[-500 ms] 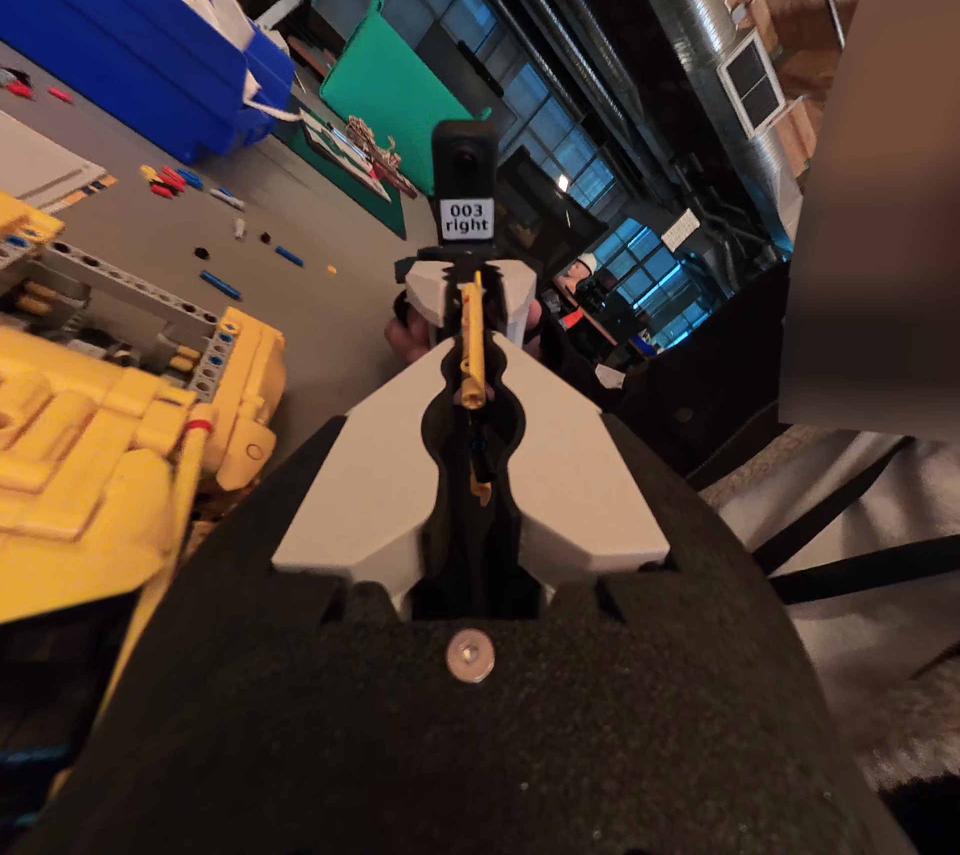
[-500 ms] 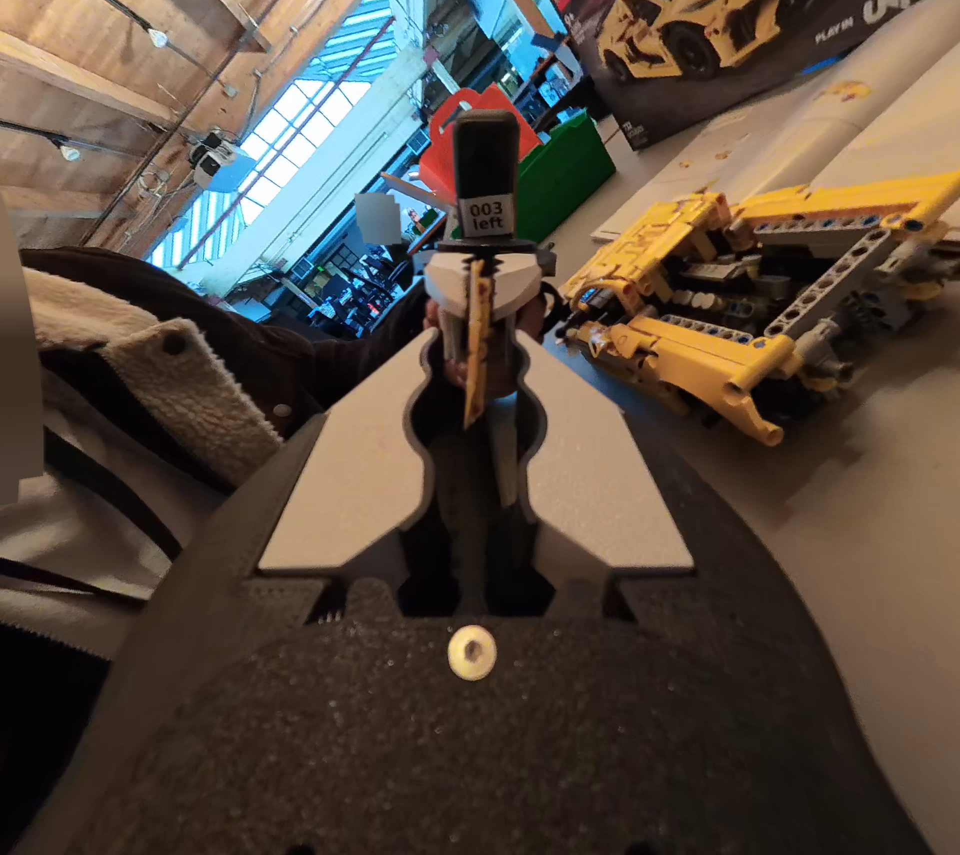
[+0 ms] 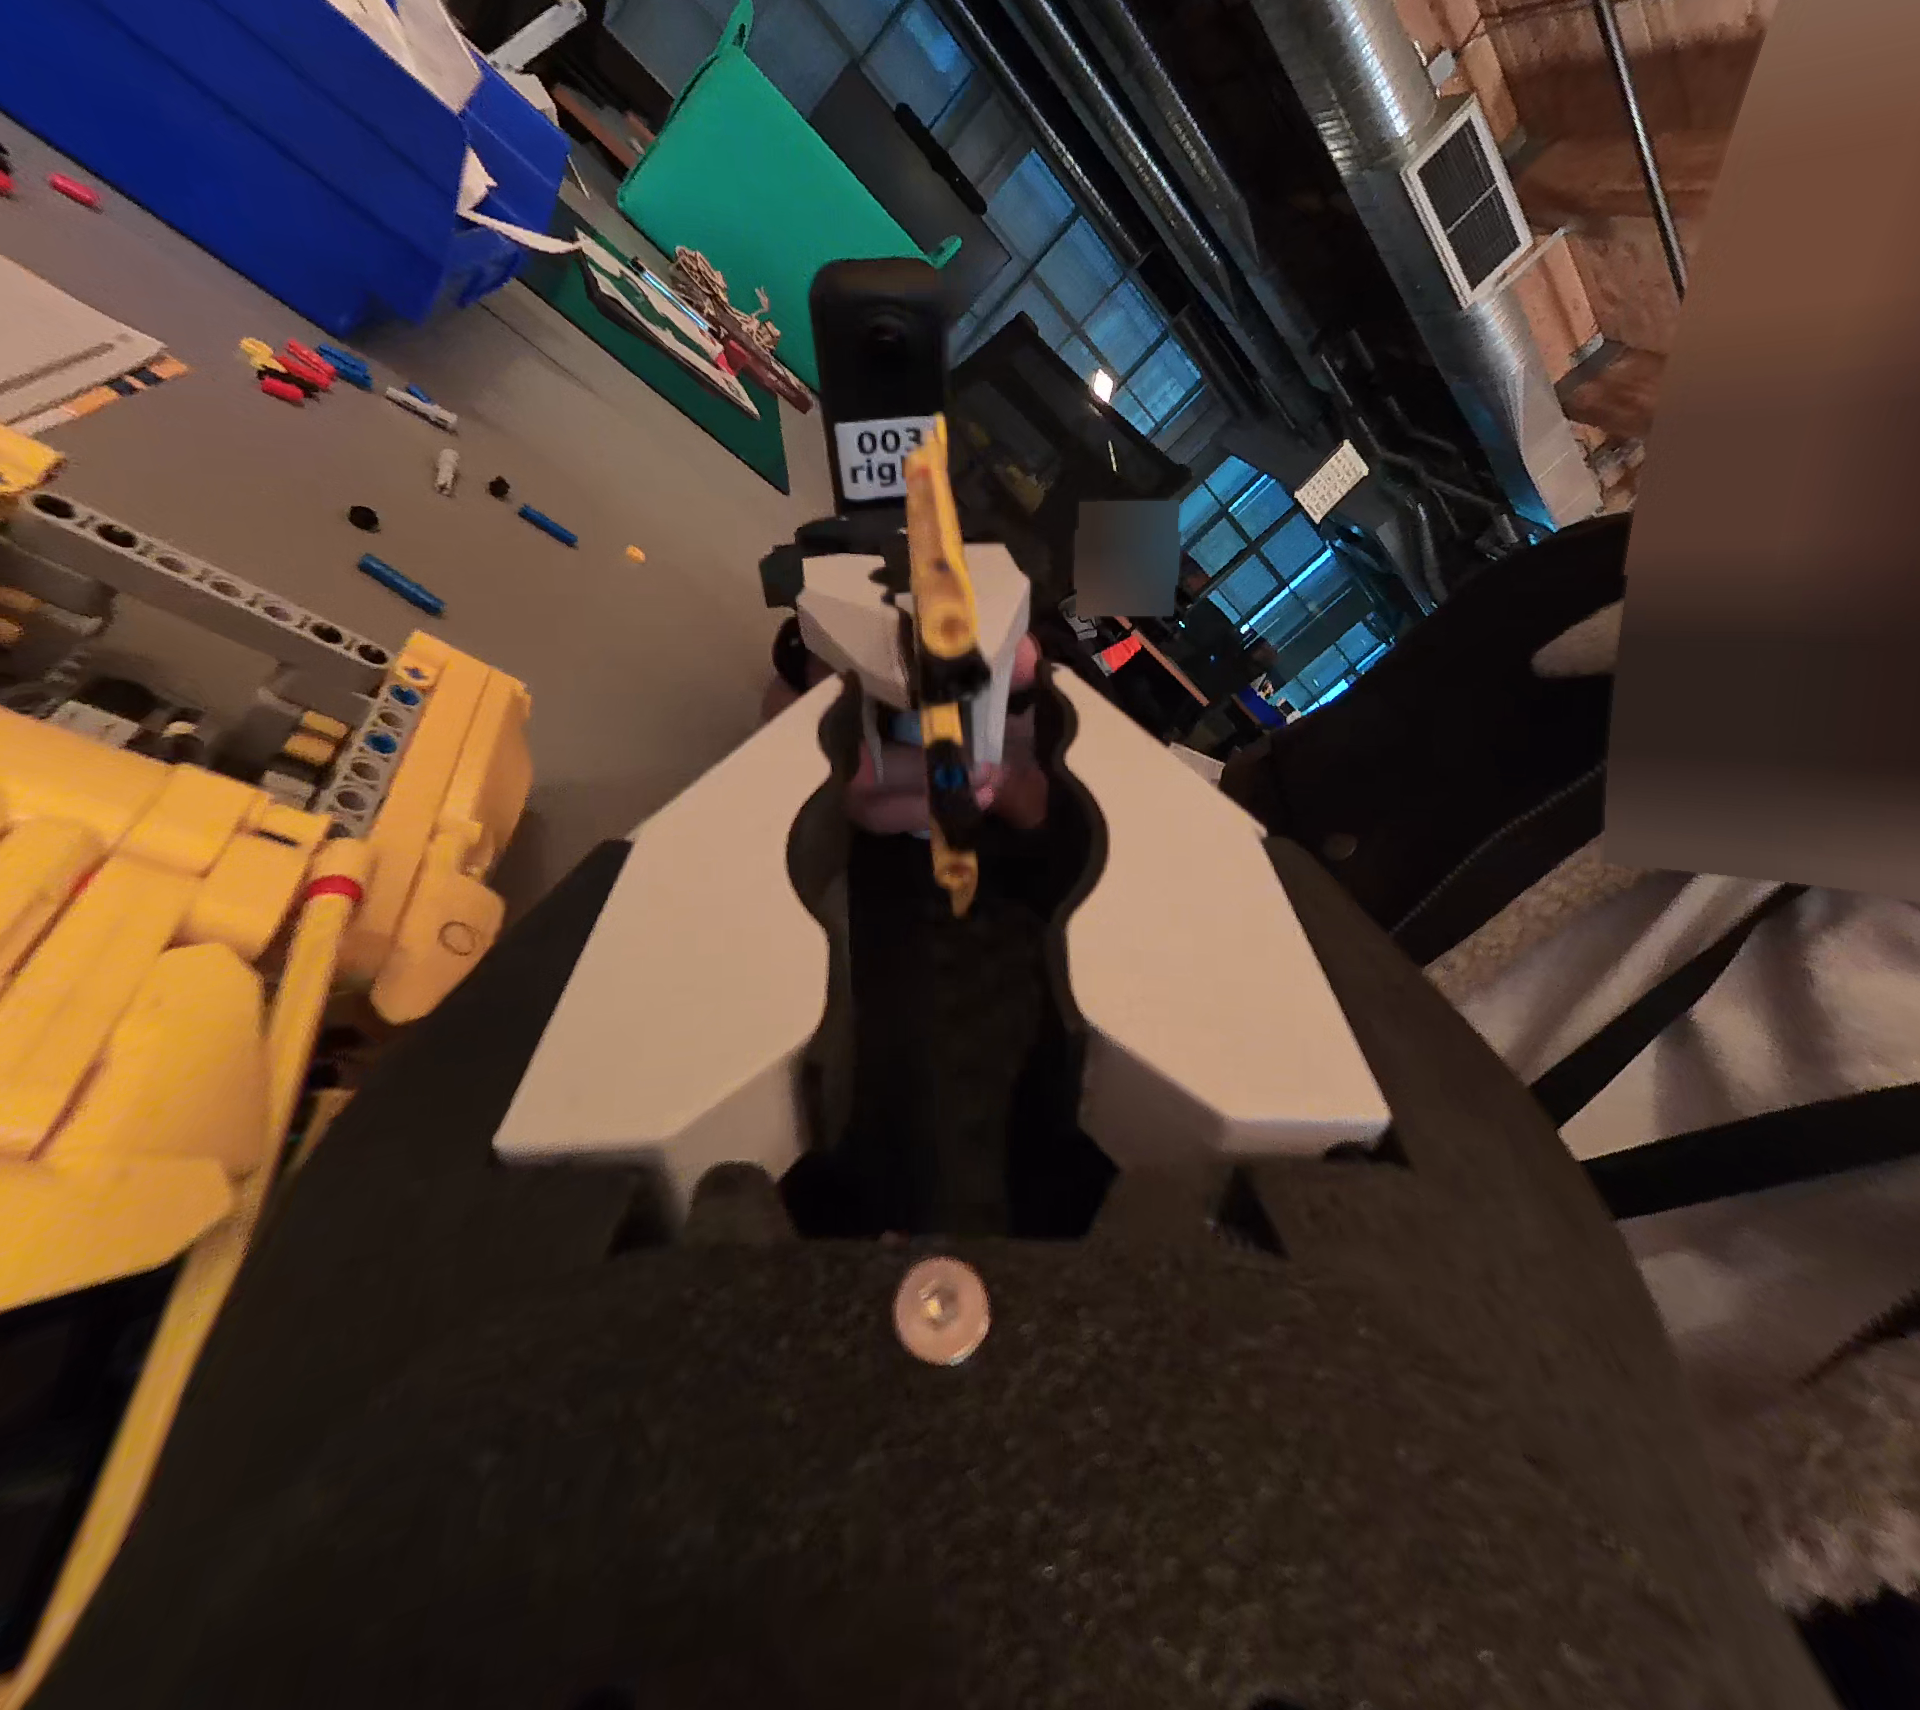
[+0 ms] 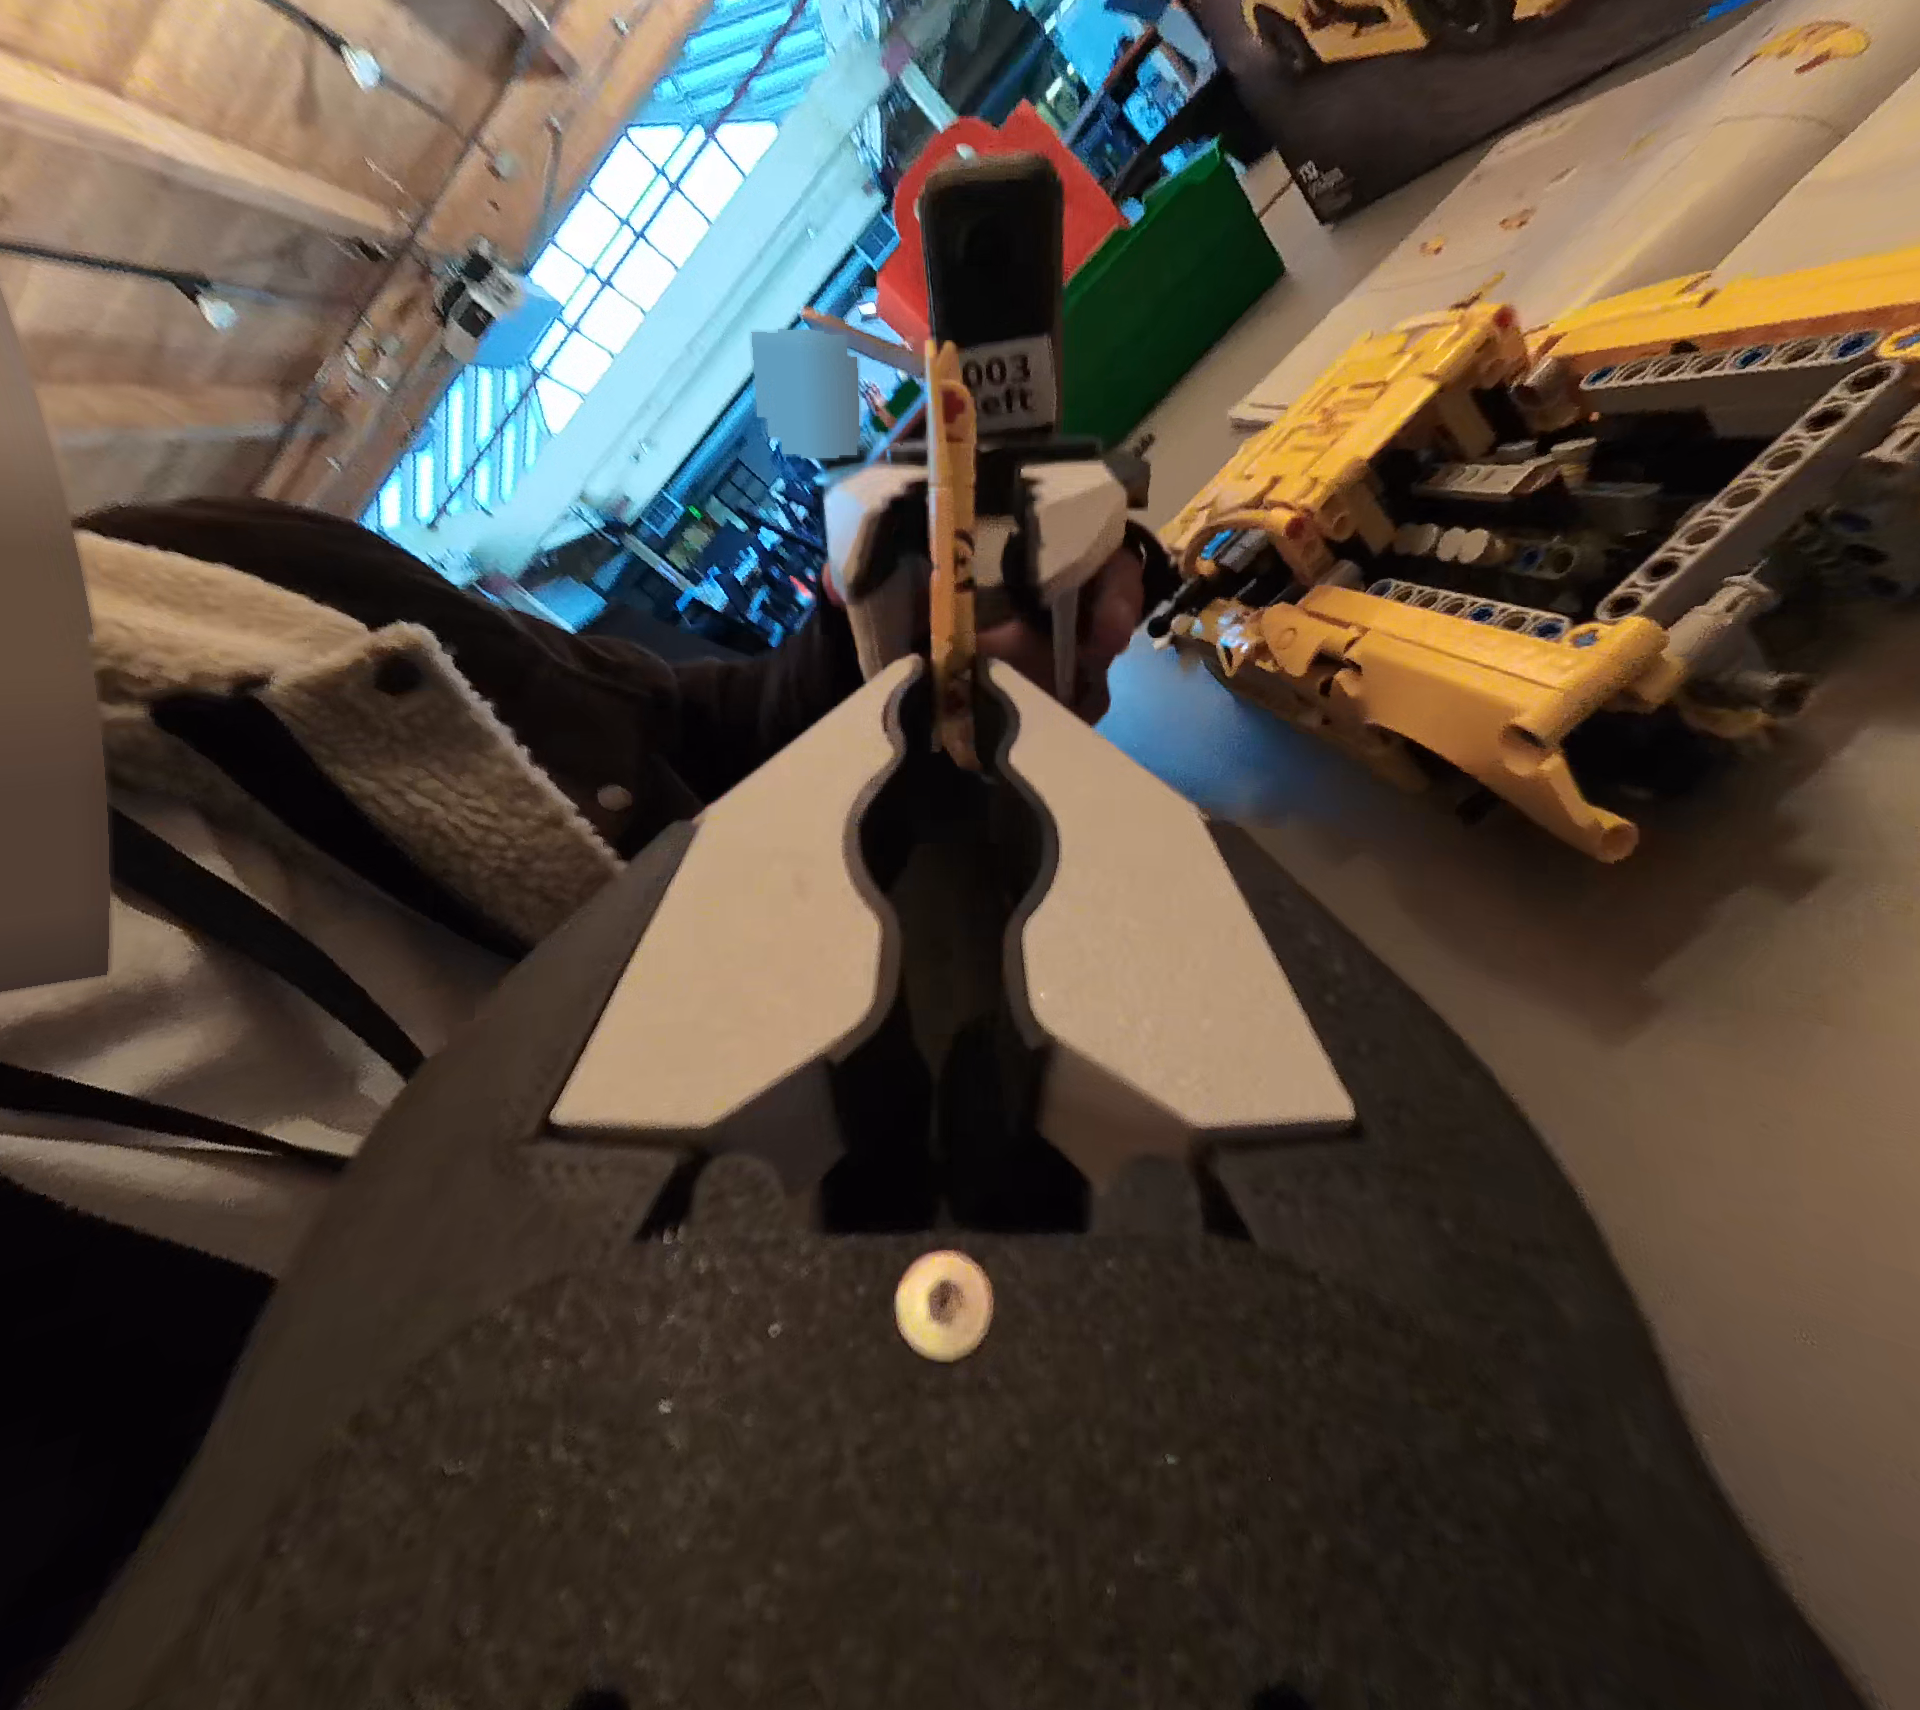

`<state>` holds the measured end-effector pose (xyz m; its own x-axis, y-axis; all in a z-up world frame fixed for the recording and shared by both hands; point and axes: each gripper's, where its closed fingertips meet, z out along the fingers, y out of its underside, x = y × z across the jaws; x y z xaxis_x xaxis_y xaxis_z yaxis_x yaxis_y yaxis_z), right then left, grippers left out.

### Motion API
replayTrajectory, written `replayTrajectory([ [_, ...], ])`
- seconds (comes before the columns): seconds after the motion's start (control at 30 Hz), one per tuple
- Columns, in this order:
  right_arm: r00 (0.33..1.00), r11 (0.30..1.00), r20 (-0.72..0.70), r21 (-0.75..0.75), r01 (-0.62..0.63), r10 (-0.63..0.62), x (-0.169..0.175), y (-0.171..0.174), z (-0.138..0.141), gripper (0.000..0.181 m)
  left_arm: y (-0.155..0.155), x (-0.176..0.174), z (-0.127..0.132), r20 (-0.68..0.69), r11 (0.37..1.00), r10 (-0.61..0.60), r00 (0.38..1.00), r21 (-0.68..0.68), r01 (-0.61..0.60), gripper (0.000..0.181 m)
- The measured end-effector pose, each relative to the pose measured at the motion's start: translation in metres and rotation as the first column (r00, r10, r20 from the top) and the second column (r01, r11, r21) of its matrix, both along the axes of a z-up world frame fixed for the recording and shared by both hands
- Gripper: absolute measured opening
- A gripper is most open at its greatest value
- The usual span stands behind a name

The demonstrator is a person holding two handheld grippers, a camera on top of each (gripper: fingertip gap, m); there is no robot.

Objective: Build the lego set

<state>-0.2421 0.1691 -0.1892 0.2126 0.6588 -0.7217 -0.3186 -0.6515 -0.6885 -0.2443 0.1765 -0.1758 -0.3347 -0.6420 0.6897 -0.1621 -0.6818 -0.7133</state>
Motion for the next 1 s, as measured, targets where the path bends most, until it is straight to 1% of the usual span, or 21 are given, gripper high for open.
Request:
replayTrajectory([
  [0.07, 0.999, 1.0, -0.032, -0.009, 0.011, -0.011, 0.003, 0.0014, 0.0031, 0.007, -0.0057, 0.0027, -0.0028, -0.01, 1.0, -0.012, 1.0, 0.012, 0.012, 0.031],
  [0.13, 1.0, 1.0, -0.013, 0.001, 0.007, -0.007, 0.0003, 0.0005, 0.0015, 0.007, -0.0103, 0.006, -0.0052, -0.016, 1.0, -0.016, 1.0, 0.026, 0.016, 0.01],
  [0.17, 1.0, 1.0, -0.017, 0.004, 0.008, -0.008, 0.0002, 0.0001, 0.0026, 0.007, -0.0112, 0.0072, -0.0071, -0.023, 0.999, -0.012, 1.0, 0.04, 0.012, 0.007],
  [0.23, 1.0, 1.0, -0.018, 0.003, 0.02, -0.02, 0.0017, 0.0018, 0.0023, 0.007, -0.0104, 0.0073, -0.0086, -0.032, 0.998, -0.001, 0.999, 0.063, 0.003, 0.007],
  [0.27, 1.0, 1.0, -0.024, 0.008, 0.013, -0.012, 0.0011, 0.0006, 0.0042, 0.007, -0.0102, 0.0062, -0.008, -0.031, 0.998, -0.007, 1.0, 0.06, 0.009, 0.006],
  [0.33, 0.999, 0.999, -0.012, 0.027, 0.039, -0.039, 0.0046, 0.0027, 0.005, 0.011, -0.0081, 0.0035, -0.0059, -0.02, 0.999, -0.013, 1.0, 0.039, 0.013, 0.006],
  [0.4, 0.999, 0.998, -0.023, 0.042, 0.036, -0.035, 0.0052, 0.0013, 0.0079, 0.008, -0.0087, 0.002, -0.0063, -0.022, 0.999, -0.02, 1.0, 0.041, 0.021, 0.006],
  [0.5, 0.999, 0.998, 0.0, 0.051, 0.036, -0.036, 0.0035, 0.0008, 0.0058, 0.007, -0.0104, 0.003, -0.0073, -0.03, 0.998, -0.02, 0.999, 0.053, 0.021, 0.006],
  [0.77, 0.998, 0.997, 0.054, 0.077, 0.031, -0.035, -0.0011, -0.0013, 0.0019, 0.007, -0.0104, 0.0022, -0.0081, -0.03, 0.999, -0.026, 0.999, 0.032, 0.027, 0.006],
  [0.83, 0.995, 0.994, 0.086, 0.105, 0.035, -0.044, -0.0016, -0.0023, 0.0016, 0.007, -0.0106, 0.0021, -0.0073, -0.019, 1.0, -0.026, 0.999, 0.015, 0.027, 0.006],
  [0.93, 0.993, 0.993, 0.099, 0.103, 0.052, -0.062, -0.0003, -0.0004, -0.0006, 0.007, -0.0081, 0.0039, -0.0075, -0.015, 1.0, -0.007, 1.0, -0.003, 0.007, 0.006],
  [1.0, 0.99, 0.989, 0.111, 0.127, 0.069, -0.083, 0.0001, 0.0003, 0.0006, 0.007, -0.0074, 0.0044, -0.0067, -0.007, 1.0, 0.003, 1.0, -0.005, -0.003, 0.006],
])
